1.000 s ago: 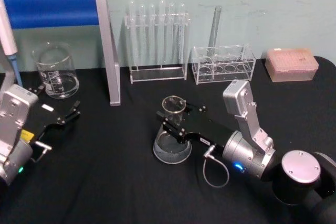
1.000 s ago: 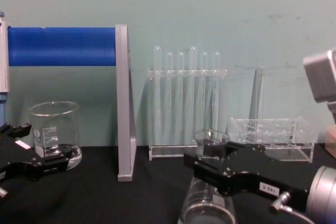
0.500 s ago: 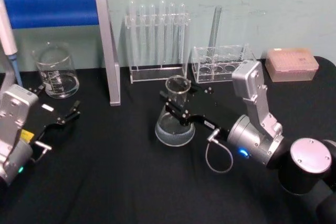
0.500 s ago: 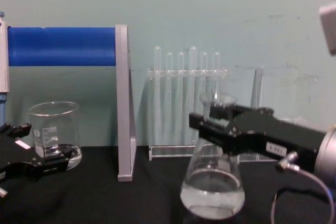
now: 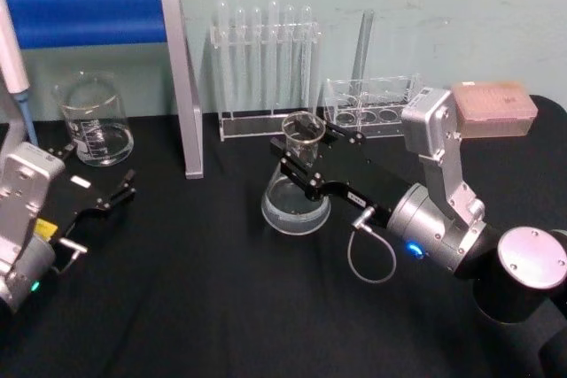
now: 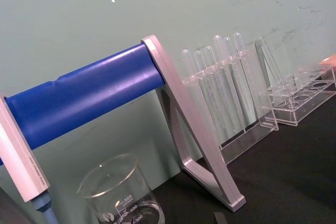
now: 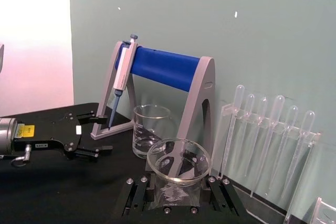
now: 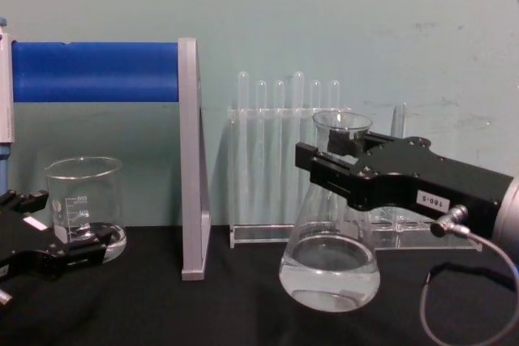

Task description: Grasp the erlenmeyer flask with one hand, shake it three times, then place it back.

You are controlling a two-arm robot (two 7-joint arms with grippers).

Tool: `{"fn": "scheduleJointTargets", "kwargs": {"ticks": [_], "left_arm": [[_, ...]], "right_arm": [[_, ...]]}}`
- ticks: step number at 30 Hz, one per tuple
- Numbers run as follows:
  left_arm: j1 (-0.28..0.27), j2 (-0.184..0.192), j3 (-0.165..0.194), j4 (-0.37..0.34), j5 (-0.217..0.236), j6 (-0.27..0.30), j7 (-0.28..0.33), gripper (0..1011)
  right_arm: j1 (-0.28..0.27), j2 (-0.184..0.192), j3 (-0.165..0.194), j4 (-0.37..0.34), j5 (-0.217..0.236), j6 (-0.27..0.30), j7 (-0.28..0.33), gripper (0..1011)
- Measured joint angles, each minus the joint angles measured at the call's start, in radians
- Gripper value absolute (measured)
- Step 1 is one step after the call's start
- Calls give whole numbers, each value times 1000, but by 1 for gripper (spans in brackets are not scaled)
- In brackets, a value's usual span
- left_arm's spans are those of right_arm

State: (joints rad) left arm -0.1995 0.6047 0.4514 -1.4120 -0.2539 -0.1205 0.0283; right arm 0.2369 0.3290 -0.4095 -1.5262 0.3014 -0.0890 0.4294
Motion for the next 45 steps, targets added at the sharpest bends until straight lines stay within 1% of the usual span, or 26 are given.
{"fn": "scheduleJointTargets", "kwargs": {"ticks": [22,31,34,41,45], "left_arm": [[0,0,0,0,0,0,0,1001],[0,0,0,0,0,0,0,1001],[0,0,0,0,0,0,0,1001],[0,0,0,0,0,0,0,1001],[0,0,0,0,0,0,0,1001]], "right_arm": [[-2,-3,2,-5,5,9,-1,456],[0,-10,-15,-1,2,17,8,456],[0,-12,-29,-6,4,20,18,456],[-4,-17,-75,-29,12,27,56,456],[-7,-16,-113,-48,18,32,84,456]]}}
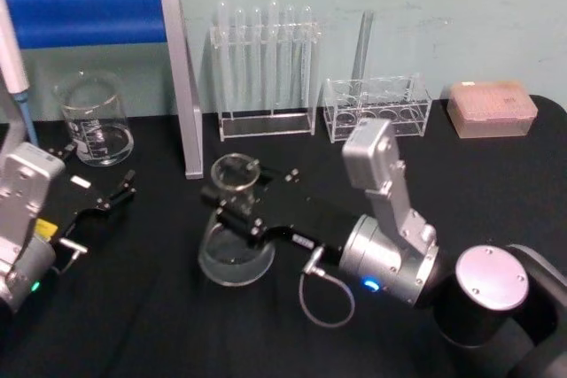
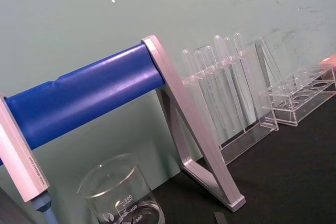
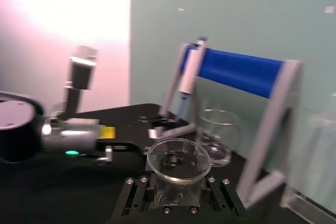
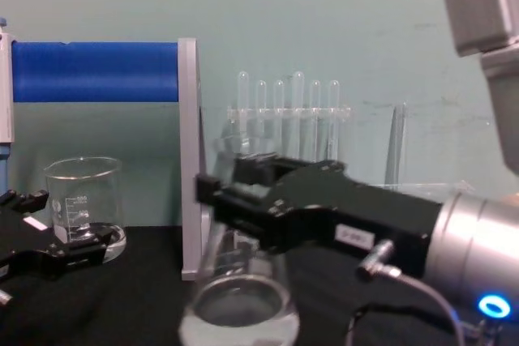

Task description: Grasp the erlenmeyer flask with one hand, shake it three times, then place it back.

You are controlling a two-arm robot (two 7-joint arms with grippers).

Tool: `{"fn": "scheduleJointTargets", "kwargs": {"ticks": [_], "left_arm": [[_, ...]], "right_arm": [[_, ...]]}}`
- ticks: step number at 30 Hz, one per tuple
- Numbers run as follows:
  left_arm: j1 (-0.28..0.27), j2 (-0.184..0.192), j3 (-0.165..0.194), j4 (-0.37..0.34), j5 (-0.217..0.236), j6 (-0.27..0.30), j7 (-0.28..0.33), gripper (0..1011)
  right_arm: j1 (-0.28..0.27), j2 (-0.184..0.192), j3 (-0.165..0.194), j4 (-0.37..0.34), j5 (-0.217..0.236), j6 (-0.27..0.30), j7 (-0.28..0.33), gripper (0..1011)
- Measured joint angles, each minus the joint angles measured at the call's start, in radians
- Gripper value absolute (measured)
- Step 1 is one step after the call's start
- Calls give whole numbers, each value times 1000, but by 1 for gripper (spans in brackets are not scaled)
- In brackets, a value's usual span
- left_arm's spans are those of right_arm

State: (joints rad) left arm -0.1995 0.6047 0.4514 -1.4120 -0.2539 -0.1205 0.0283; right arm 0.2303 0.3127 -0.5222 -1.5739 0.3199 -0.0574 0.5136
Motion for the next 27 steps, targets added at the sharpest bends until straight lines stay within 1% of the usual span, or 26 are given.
{"fn": "scheduleJointTargets", "kwargs": {"ticks": [4,5,9,12,18,23,27], "left_arm": [[0,0,0,0,0,0,0,1001],[0,0,0,0,0,0,0,1001],[0,0,0,0,0,0,0,1001],[0,0,0,0,0,0,0,1001],[0,0,0,0,0,0,0,1001],[0,0,0,0,0,0,0,1001],[0,0,0,0,0,0,0,1001]], "right_arm": [[-3,3,-27,-15,7,3,21,456],[-4,5,-39,-21,10,4,28,456],[-7,9,-60,-35,15,6,42,456],[-9,18,-83,-50,23,7,60,456],[-9,29,-105,-61,31,6,73,456],[-4,31,-103,-53,33,4,57,456],[4,29,-84,-34,27,-1,28,456]]}}
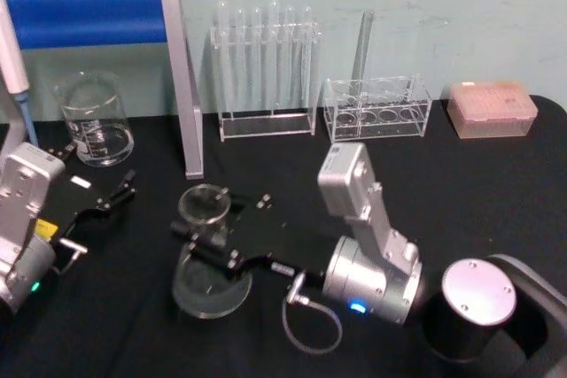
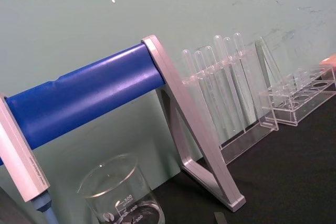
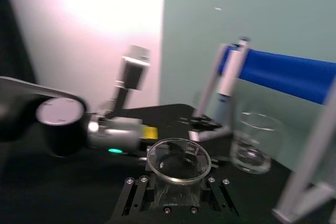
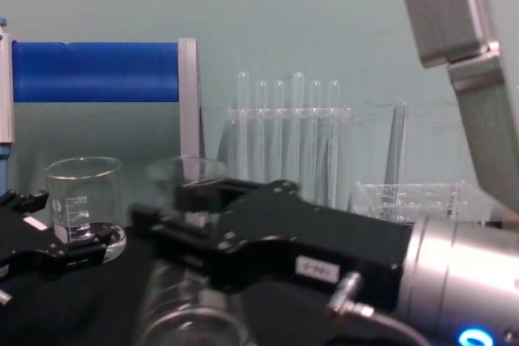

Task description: Grasp the erlenmeyer flask with one hand, shake it three times, then place it back.

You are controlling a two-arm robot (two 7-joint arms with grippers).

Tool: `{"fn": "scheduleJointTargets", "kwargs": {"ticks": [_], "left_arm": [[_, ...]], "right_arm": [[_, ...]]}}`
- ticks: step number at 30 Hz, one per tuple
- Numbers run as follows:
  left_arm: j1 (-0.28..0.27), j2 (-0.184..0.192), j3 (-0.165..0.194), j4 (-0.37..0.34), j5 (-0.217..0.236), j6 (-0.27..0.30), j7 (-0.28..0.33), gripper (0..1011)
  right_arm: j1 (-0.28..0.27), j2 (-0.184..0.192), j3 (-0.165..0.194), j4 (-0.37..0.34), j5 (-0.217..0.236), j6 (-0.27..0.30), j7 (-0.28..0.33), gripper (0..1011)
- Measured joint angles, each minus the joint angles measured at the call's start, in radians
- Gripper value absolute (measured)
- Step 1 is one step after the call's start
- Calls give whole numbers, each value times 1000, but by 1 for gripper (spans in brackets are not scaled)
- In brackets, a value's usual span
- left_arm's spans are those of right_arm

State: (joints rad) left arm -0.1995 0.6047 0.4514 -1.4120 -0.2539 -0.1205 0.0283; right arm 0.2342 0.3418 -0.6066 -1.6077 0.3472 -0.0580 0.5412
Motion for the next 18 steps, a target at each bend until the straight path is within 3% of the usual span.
{"fn": "scheduleJointTargets", "kwargs": {"ticks": [18], "left_arm": [[0,0,0,0,0,0,0,1001]], "right_arm": [[23,-4,177,91,-52,-23,-166,456]]}}
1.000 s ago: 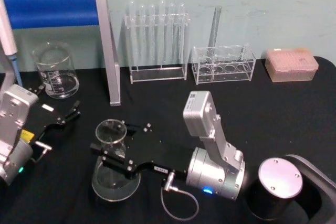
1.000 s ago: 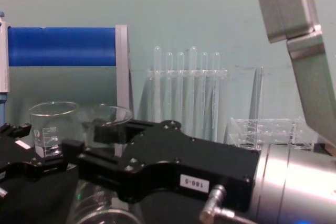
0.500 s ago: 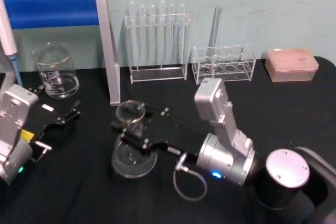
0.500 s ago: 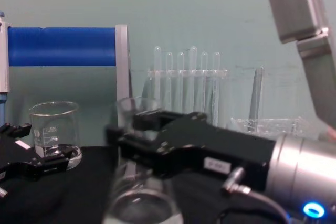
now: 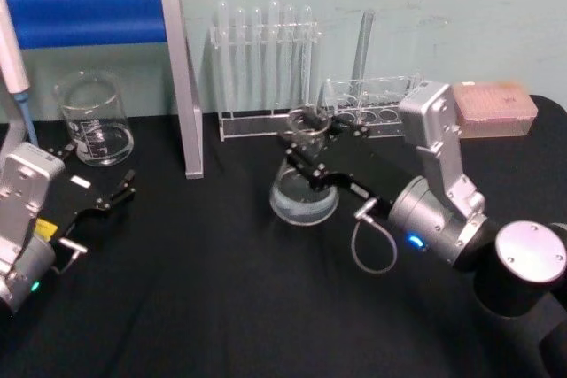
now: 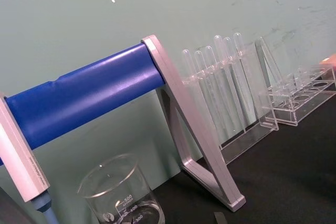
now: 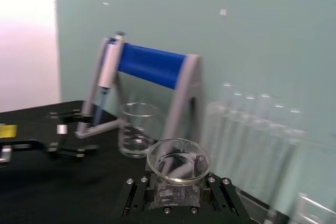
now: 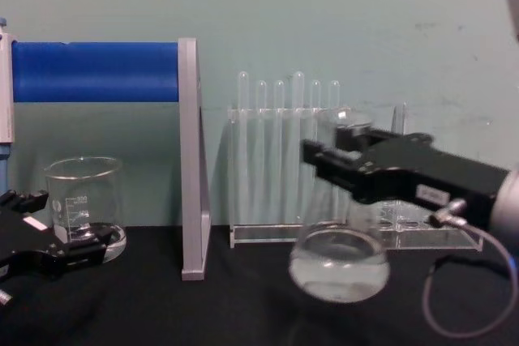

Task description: Grasp the erlenmeyer flask with one hand, shake it three times, then place it back.

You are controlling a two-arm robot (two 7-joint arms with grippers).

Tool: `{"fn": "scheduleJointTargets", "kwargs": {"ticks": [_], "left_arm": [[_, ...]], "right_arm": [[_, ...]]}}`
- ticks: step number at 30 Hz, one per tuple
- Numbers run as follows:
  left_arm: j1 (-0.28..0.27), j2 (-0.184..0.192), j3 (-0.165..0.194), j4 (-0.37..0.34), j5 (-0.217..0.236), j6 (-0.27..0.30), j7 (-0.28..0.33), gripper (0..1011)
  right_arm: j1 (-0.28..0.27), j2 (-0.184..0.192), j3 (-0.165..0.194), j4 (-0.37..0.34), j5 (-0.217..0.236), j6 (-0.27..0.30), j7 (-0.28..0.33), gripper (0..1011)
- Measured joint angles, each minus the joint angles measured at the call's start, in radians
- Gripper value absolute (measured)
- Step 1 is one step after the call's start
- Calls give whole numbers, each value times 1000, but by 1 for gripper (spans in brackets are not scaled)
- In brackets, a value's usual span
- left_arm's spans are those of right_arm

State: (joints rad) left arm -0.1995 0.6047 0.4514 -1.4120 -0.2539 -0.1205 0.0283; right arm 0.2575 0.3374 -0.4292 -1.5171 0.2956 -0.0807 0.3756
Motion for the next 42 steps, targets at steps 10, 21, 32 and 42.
{"fn": "scheduleJointTargets", "kwargs": {"ticks": [10,21,32,42], "left_arm": [[0,0,0,0,0,0,0,1001],[0,0,0,0,0,0,0,1001],[0,0,0,0,0,0,0,1001],[0,0,0,0,0,0,0,1001]], "right_arm": [[-6,-2,92,20,-21,-3,-58,456],[-17,-9,152,28,-40,1,-82,456],[-23,-34,144,20,-42,11,-42,456],[-29,-56,69,-12,-10,25,31,456]]}}
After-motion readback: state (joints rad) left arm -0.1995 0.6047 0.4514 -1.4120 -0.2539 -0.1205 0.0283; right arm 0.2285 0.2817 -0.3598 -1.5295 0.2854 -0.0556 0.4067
